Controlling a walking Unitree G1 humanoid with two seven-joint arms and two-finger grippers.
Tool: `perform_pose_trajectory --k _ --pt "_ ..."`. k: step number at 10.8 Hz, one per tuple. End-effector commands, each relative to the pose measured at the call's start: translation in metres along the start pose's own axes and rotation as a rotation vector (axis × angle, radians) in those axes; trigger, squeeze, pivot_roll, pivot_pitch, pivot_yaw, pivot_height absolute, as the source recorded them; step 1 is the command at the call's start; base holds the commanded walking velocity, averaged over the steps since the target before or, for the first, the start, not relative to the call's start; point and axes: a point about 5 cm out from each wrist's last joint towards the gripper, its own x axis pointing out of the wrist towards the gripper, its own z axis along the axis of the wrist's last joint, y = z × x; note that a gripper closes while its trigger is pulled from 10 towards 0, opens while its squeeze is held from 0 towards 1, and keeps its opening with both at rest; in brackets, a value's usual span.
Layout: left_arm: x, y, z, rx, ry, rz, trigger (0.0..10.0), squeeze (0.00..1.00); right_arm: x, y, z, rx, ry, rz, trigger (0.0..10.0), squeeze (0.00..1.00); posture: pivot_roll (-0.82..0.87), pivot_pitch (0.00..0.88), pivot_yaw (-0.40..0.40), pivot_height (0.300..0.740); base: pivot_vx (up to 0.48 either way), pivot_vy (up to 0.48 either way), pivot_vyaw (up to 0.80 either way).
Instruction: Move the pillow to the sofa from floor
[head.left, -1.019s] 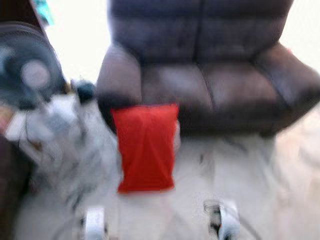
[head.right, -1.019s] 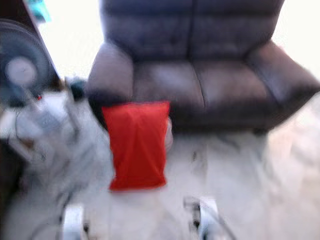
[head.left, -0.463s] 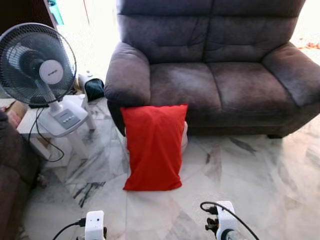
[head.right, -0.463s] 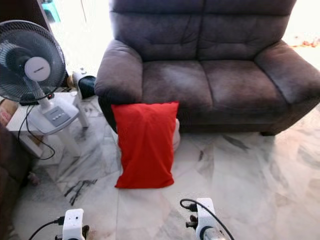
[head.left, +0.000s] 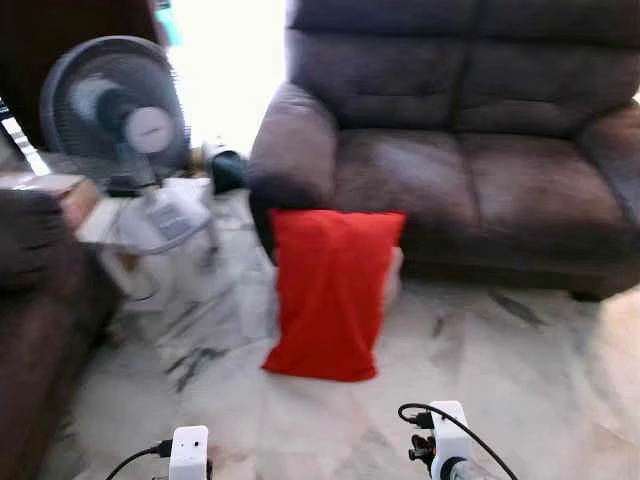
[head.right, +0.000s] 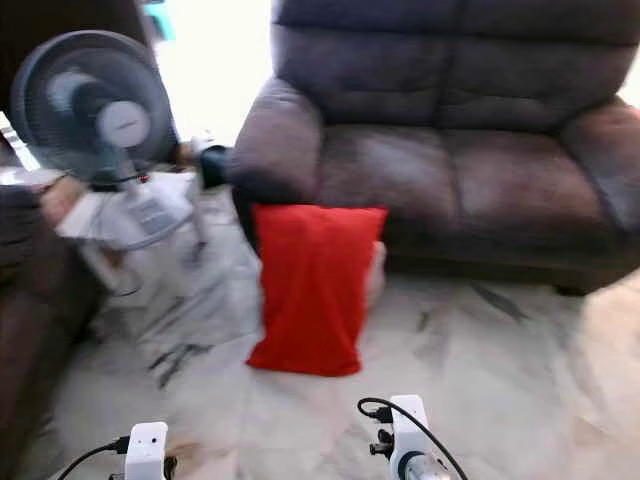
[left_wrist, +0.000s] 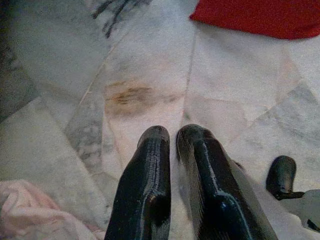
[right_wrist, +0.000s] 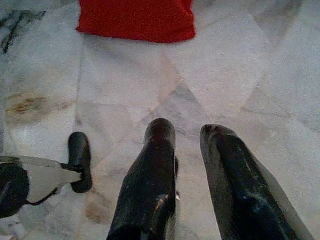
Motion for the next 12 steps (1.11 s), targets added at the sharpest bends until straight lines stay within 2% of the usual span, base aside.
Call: perform_pose_trajectory --k 1,5,9,12 --pt "-0.001 -0.001 -0.005 -0.001 0.017 0.005 10.0 0.00 -0.001 -0.003 -0.004 -0.008 0.016 -0.005 10.0 0.00 0.08 0.086 -0.036 0.740 0.000 -0.375 0.00" --pt "-0.001 -0.002 -0.005 -0.007 0.015 0.006 10.0 0.00 -0.002 -0.007 -0.008 -0.015 0.030 0.001 10.0 0.00 0.08 0.089 -0.043 0.740 0.000 -0.420 0.00" --pt "-0.002 -0.003 -0.005 -0.015 0.014 0.007 10.0 0.00 0.000 0.003 -0.003 -0.040 0.032 0.012 10.0 0.00 0.08 0.090 -0.048 0.740 0.000 -0.458 0.00" --pt "-0.001 -0.004 -0.001 -0.055 -0.006 0.004 10.0 0.00 0.000 0.006 -0.005 -0.030 0.032 0.016 10.0 0.00 0.08 0.093 -0.051 0.740 0.000 -0.097 0.00"
